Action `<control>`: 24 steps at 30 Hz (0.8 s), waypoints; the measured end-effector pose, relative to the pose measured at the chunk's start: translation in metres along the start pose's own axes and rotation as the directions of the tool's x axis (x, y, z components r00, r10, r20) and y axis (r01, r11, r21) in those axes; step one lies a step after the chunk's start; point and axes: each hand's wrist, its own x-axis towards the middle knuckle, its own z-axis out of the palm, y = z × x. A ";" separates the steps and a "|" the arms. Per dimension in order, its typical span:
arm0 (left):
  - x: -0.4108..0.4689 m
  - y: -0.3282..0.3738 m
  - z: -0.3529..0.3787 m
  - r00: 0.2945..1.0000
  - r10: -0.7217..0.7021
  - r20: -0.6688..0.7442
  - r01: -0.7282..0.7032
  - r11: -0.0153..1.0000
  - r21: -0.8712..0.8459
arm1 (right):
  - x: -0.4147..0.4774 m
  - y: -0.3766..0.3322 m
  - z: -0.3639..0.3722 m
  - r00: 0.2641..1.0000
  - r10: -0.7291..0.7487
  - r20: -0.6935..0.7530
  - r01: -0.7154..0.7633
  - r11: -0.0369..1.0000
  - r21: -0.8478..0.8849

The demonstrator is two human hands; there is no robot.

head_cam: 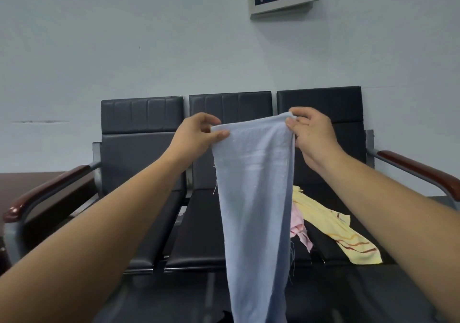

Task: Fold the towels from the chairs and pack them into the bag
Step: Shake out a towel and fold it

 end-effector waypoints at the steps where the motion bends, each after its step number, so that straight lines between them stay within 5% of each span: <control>1: 0.000 -0.005 0.002 1.000 -0.005 -0.009 0.004 0.999 -0.034 | 0.001 0.000 -0.001 1.000 0.020 0.010 -0.020 1.000 -0.016; 5: -0.009 -0.023 0.011 0.997 -0.071 -0.004 0.061 0.888 -0.456 | 0.004 -0.002 0.000 0.993 0.098 0.071 -0.103 0.992 0.078; 8: -0.035 -0.042 0.034 0.925 -0.094 0.369 0.231 0.908 -0.348 | 0.010 -0.004 0.000 0.985 0.155 0.077 -0.168 0.960 0.224; 10: -0.047 -0.055 0.047 0.861 -0.115 0.495 0.297 0.904 -0.306 | 0.017 0.000 -0.002 0.977 0.208 0.054 -0.215 0.951 0.222; 13: -0.055 -0.061 0.055 0.814 -0.089 0.574 0.467 0.687 -0.556 | 0.027 0.016 -0.007 0.938 0.342 0.050 -0.345 0.922 0.173; 18: -0.057 -0.051 0.075 0.822 -0.090 0.563 0.535 0.462 -0.707 | 0.018 0.058 -0.010 0.790 0.572 0.222 -0.610 0.770 0.185; 24: -0.056 -0.058 0.097 0.827 -0.246 0.505 0.553 0.200 -0.809 | -0.029 0.139 -0.014 0.649 0.514 0.561 -0.727 0.635 0.260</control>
